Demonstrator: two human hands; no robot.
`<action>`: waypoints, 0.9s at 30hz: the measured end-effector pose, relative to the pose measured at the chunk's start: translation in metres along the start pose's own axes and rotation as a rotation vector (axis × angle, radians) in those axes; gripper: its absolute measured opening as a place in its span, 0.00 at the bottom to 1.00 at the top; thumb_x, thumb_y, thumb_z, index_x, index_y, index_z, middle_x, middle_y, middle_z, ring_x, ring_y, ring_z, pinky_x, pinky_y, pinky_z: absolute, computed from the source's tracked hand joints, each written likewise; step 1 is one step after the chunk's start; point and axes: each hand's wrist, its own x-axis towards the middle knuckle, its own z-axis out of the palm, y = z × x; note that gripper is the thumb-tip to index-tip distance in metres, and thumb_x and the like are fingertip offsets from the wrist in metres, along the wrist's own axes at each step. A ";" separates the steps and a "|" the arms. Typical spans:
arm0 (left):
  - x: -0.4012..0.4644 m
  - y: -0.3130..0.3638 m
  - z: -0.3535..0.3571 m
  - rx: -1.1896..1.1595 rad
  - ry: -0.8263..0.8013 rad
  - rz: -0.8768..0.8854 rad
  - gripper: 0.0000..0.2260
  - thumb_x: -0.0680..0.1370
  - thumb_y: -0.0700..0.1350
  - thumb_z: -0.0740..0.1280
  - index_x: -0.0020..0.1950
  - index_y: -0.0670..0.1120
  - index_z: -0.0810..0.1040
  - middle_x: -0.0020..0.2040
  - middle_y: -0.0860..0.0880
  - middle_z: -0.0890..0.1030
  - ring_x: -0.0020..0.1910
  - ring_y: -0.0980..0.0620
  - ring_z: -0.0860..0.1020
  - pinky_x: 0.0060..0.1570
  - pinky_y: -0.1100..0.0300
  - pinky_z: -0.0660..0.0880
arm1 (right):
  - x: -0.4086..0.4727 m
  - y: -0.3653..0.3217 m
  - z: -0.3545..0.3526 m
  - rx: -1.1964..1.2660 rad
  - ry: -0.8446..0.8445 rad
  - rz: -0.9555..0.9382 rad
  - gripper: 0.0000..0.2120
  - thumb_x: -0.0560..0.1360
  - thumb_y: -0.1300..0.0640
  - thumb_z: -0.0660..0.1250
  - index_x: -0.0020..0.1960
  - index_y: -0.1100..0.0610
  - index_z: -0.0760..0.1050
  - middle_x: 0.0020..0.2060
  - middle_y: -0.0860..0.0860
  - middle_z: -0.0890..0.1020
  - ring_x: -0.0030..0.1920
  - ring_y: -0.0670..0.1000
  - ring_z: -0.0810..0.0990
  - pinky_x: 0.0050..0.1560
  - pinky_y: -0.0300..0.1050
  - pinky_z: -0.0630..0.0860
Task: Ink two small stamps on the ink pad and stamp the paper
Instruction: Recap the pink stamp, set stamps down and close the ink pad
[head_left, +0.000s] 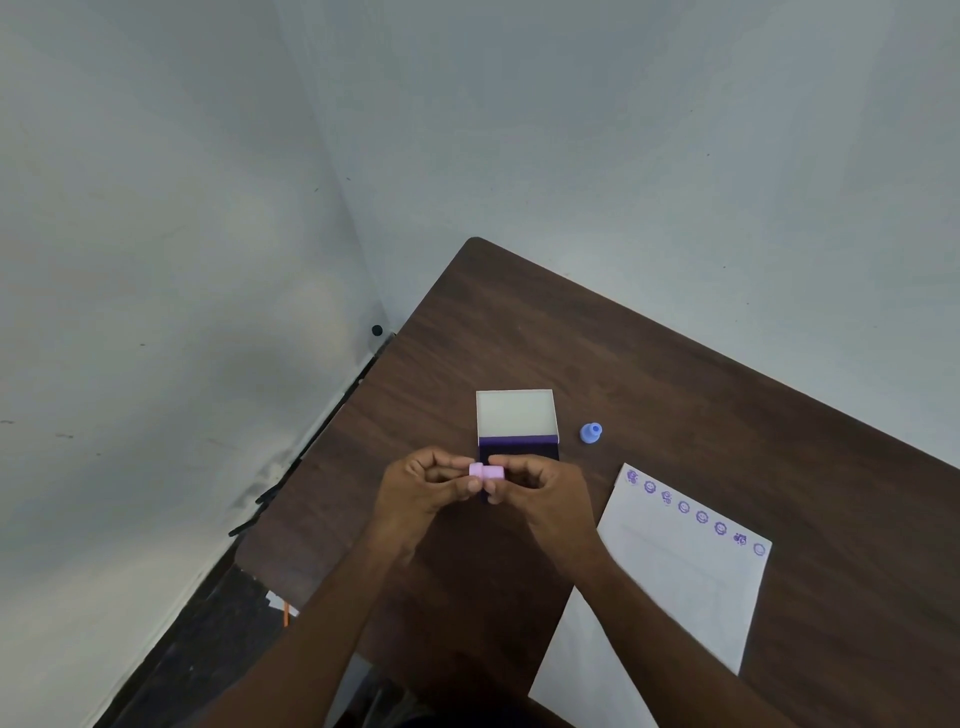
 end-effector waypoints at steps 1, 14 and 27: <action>0.000 0.000 0.000 -0.006 -0.003 0.007 0.11 0.67 0.37 0.77 0.49 0.39 0.83 0.42 0.47 0.87 0.42 0.50 0.85 0.42 0.64 0.81 | 0.001 0.000 0.000 -0.002 0.000 -0.002 0.15 0.72 0.55 0.72 0.56 0.59 0.80 0.49 0.54 0.85 0.46 0.49 0.82 0.49 0.33 0.78; 0.003 0.002 0.018 -0.052 -0.139 0.002 0.22 0.68 0.33 0.76 0.61 0.45 0.78 0.52 0.48 0.85 0.51 0.51 0.84 0.47 0.64 0.80 | 0.002 0.004 -0.019 0.046 0.143 0.004 0.13 0.70 0.54 0.74 0.53 0.53 0.80 0.48 0.52 0.85 0.47 0.50 0.84 0.52 0.45 0.81; 0.038 0.009 0.102 0.418 -0.146 0.055 0.10 0.75 0.45 0.72 0.56 0.50 0.82 0.48 0.56 0.85 0.46 0.60 0.82 0.51 0.65 0.79 | 0.016 0.034 -0.105 -0.105 0.523 0.065 0.09 0.70 0.51 0.74 0.49 0.52 0.81 0.41 0.43 0.82 0.41 0.42 0.80 0.41 0.28 0.72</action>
